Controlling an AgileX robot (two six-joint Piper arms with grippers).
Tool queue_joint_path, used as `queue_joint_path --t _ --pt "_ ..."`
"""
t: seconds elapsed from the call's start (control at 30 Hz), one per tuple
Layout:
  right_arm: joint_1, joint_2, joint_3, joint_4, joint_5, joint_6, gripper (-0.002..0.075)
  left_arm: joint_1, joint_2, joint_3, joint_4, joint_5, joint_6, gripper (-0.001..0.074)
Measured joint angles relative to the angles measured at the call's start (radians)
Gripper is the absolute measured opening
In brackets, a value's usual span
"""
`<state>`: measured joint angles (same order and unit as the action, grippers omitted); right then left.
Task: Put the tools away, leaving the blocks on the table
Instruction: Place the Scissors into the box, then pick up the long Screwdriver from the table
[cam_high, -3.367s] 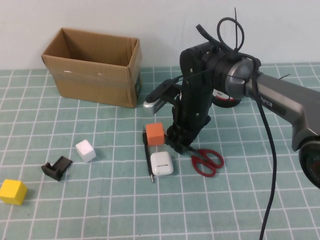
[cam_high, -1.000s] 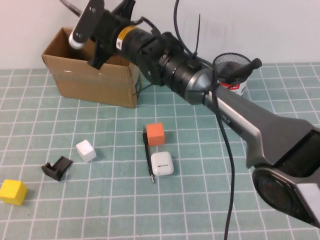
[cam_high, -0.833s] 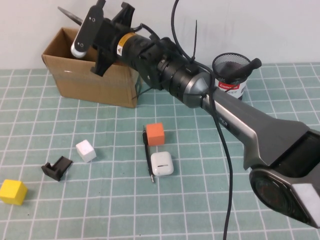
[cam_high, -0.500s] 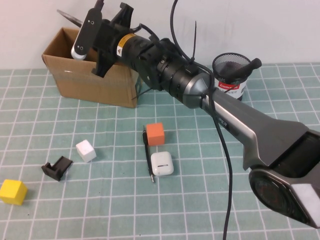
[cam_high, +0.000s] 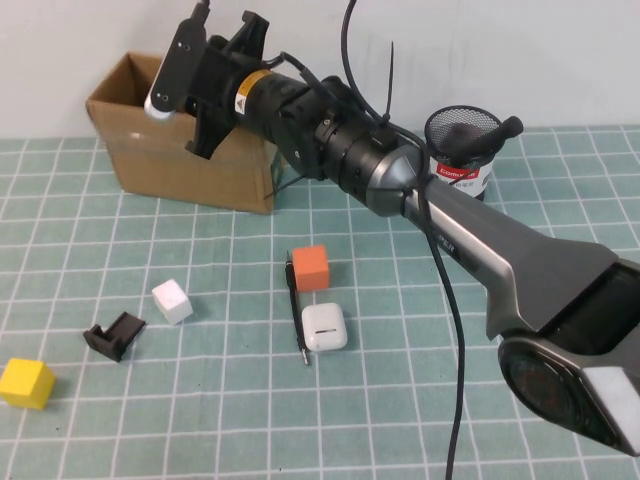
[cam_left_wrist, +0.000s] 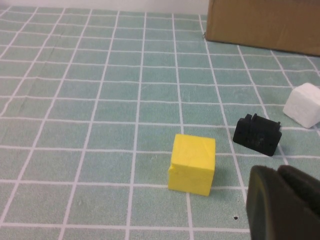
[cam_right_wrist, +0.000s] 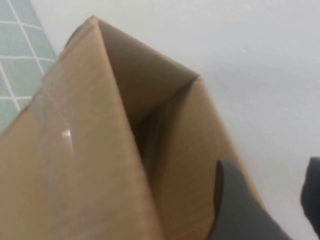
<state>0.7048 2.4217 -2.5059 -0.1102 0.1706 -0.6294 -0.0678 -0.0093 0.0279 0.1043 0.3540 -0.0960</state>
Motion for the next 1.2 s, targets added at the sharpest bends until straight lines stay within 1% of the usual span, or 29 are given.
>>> queue_joint_path --t 0.1,0.2,0.27,0.4,0.47,0.53,0.67,0.77,0.8,0.97,1.07,1.2 --pt "0.008 -0.046 0.000 -0.011 0.093 0.005 0.0259 0.000 0.000 0.000 0.000 0.000 0.000 -0.0004" --pt "0.017 -0.124 0.000 -0.033 0.258 0.100 0.0246 0.000 0.000 0.000 0.000 0.000 0.000 -0.0004" --pt "0.023 -0.176 0.000 -0.040 0.416 0.205 0.0208 0.000 0.000 0.000 0.000 0.000 0.000 -0.0004" --pt "0.023 -0.226 0.011 -0.038 0.687 0.286 0.0106 0.000 0.000 0.000 0.000 0.000 0.000 -0.0004" --pt "0.023 -0.230 0.011 -0.038 0.805 0.328 0.0071 0.000 0.000 0.000 0.000 0.000 0.000 -0.0004" --pt "0.023 -0.230 0.011 -0.038 0.911 0.405 0.0064 0.000 0.000 0.000 0.000 0.000 0.000 -0.0004" --pt "0.023 -0.225 0.013 -0.036 1.121 0.621 0.0064 0.000 0.000 0.000 0.000 0.000 0.000 -0.0004" --pt "0.023 -0.220 0.036 0.007 1.132 0.856 0.0064 0.000 0.000 0.000 0.000 0.000 0.000 -0.0004" --pt "0.023 -0.216 0.045 0.025 1.130 0.898 0.0064 0.000 0.000 0.000 0.000 0.000 0.000 -0.0004" --pt "0.023 -0.149 0.091 0.151 1.127 0.904 0.0064 0.000 0.000 0.000 0.000 0.000 0.000 -0.0004" --pt "0.023 -0.092 0.091 0.220 1.127 0.836 0.0064 0.000 0.000 0.000 0.000 0.000 0.000 -0.0004" --pt "0.021 -0.031 0.091 0.228 1.121 0.836 0.0064 0.000 0.000 0.000 0.000 0.000 0.000 -0.0004"
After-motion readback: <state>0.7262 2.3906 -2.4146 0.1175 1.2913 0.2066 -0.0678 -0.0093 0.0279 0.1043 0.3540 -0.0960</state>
